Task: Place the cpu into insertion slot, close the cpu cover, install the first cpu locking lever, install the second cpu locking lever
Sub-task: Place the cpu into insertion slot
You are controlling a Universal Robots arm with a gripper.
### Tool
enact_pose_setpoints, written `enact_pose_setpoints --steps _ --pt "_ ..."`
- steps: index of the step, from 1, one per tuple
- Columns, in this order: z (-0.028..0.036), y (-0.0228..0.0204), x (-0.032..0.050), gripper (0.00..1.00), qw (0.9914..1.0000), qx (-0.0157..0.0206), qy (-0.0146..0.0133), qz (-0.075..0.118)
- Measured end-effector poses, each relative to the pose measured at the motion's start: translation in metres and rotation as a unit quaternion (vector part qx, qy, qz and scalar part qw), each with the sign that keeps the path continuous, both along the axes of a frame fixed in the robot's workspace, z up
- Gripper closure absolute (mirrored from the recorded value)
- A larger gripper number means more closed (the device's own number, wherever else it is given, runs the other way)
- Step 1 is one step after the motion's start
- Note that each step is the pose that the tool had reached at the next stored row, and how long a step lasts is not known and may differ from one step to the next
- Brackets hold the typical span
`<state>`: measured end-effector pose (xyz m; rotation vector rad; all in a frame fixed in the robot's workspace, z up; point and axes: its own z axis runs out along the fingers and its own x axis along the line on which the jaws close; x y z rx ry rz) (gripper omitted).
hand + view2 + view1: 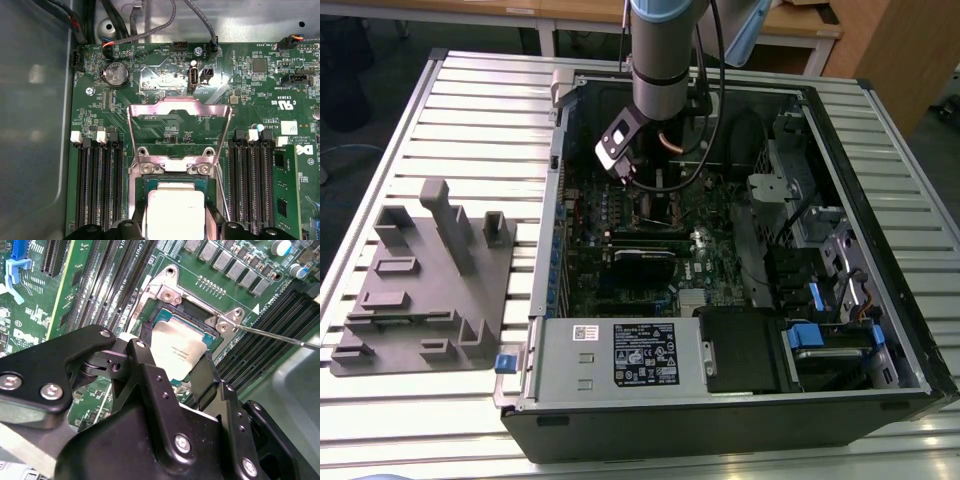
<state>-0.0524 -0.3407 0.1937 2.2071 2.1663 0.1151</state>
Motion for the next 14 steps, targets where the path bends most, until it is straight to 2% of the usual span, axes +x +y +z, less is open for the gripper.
enact_pose_setpoints --steps 14 --pt "-0.0009 0.0009 0.0 0.46 1.0 -0.0001 0.0 0.0"
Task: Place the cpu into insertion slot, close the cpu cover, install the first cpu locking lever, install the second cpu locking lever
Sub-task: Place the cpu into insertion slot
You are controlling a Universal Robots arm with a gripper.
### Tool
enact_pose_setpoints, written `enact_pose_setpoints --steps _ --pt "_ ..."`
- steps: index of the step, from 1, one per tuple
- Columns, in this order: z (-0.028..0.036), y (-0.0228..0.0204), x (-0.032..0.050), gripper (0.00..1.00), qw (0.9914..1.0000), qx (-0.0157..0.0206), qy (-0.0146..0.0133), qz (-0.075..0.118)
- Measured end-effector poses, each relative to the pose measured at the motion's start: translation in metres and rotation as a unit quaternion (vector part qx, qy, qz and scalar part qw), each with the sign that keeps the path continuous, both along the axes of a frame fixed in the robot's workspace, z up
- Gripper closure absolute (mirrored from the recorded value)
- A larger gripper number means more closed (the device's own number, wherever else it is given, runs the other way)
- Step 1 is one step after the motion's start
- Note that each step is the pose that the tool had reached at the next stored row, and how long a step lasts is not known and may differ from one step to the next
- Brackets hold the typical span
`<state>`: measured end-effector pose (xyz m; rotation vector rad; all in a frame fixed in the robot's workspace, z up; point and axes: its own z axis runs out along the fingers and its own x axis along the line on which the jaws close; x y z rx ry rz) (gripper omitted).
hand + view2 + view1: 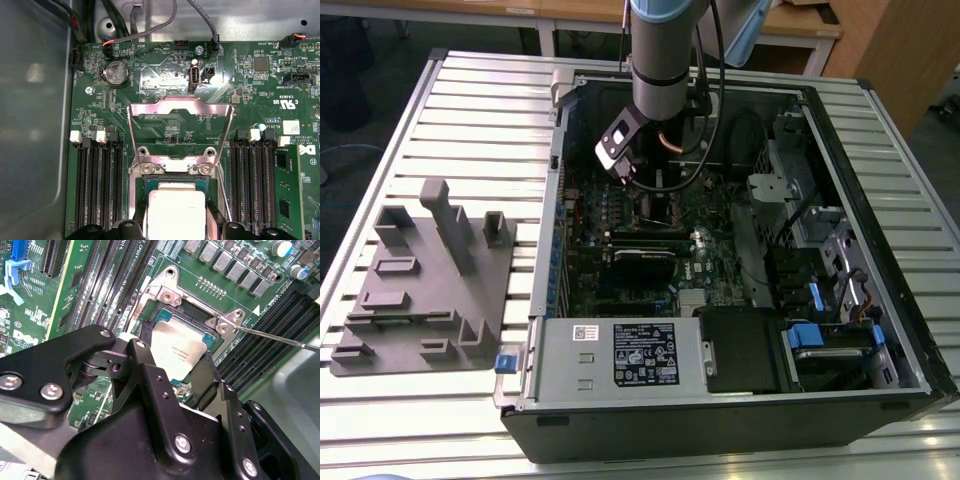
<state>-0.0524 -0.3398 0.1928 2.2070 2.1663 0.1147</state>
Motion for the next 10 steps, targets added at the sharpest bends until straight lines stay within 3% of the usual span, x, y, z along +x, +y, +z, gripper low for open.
enact_pose_setpoints --steps 10 --pt "-0.0003 0.0002 0.0 0.46 1.0 0.0 0.0 0.0"
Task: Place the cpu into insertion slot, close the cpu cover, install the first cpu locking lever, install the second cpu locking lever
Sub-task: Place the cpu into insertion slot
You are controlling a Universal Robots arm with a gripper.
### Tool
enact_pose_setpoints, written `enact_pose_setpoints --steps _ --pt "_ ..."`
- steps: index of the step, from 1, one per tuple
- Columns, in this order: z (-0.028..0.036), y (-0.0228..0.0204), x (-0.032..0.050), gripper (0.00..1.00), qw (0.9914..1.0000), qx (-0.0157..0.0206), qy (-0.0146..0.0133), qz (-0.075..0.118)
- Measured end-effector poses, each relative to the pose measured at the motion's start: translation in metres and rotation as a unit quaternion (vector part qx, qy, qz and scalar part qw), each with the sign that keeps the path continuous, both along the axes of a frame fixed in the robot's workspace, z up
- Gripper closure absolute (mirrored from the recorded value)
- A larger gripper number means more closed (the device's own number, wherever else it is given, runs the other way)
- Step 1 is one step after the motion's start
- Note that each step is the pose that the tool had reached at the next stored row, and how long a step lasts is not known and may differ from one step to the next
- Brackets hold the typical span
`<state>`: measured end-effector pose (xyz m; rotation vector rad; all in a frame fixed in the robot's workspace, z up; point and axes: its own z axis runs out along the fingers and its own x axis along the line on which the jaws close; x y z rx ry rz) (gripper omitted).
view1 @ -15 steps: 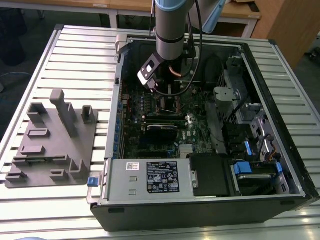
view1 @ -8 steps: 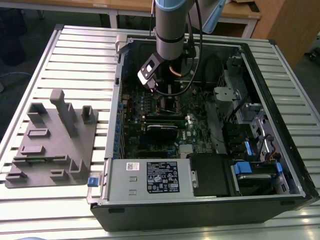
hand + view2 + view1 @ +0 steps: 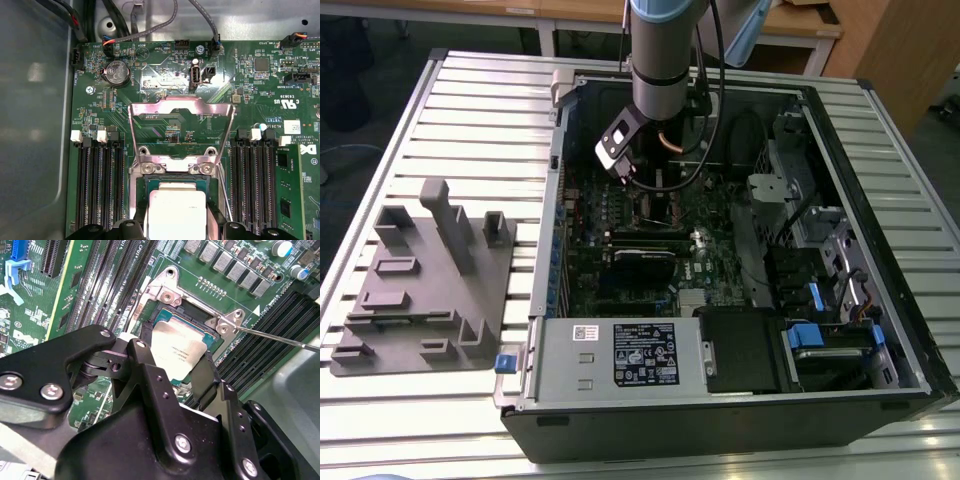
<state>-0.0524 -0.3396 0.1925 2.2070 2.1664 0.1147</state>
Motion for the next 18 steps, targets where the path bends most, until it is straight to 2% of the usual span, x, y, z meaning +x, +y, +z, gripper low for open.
enact_pose_setpoints --steps 18 --pt "-0.0004 0.0 0.0 0.46 1.0 0.0 0.0 0.0"
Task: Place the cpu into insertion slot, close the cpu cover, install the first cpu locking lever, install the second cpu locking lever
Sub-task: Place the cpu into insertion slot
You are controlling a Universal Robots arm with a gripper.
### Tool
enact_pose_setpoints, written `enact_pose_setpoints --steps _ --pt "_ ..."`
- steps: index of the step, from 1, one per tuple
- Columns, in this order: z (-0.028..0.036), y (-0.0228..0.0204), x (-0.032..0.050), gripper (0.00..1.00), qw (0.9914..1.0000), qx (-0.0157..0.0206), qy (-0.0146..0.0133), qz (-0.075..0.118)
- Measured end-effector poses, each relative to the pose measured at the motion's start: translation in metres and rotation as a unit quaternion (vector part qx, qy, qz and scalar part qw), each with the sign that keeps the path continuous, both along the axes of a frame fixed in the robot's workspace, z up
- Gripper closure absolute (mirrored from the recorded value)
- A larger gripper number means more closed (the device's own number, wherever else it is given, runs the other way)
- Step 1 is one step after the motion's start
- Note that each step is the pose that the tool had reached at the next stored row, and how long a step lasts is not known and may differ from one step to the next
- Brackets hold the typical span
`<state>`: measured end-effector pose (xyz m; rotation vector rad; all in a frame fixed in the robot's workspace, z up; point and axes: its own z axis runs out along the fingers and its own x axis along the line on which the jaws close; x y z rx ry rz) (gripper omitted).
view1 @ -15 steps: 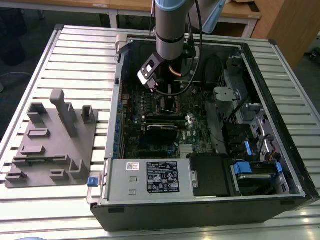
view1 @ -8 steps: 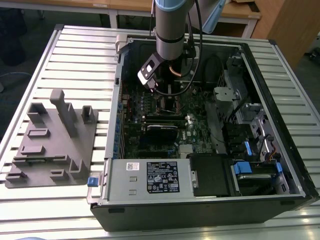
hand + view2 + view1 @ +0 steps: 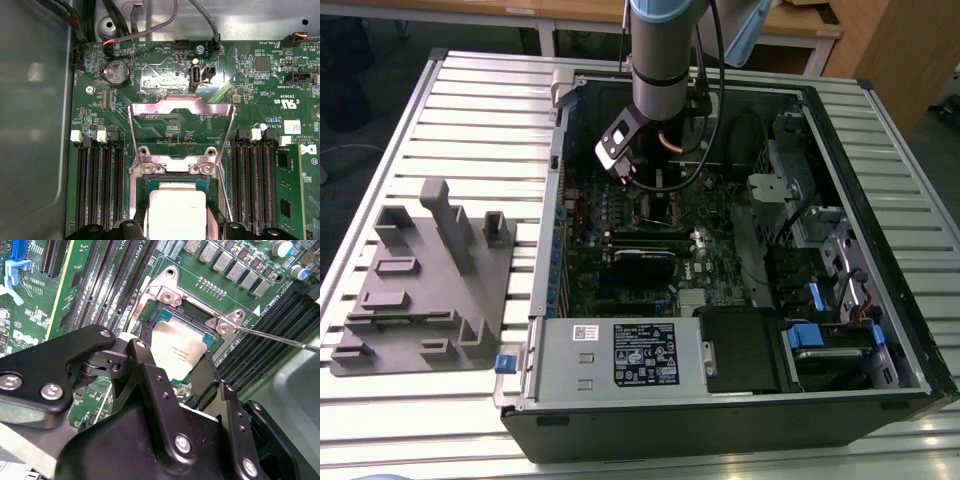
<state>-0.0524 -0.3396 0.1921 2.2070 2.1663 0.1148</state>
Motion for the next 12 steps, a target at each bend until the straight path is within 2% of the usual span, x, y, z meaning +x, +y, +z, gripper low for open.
enact_pose_setpoints --steps 3,4,8,12 --pt "-0.0002 0.0001 0.0 0.45 1.0 0.0002 -0.0001 0.0" --pt "-0.0002 0.0001 0.0 0.39 1.0 0.0001 -0.0001 0.0" --pt "0.0 0.0 0.0 0.39 1.0 0.0 0.0 0.0" --pt "0.0064 0.0 0.0 0.39 1.0 0.0 0.0 0.0"
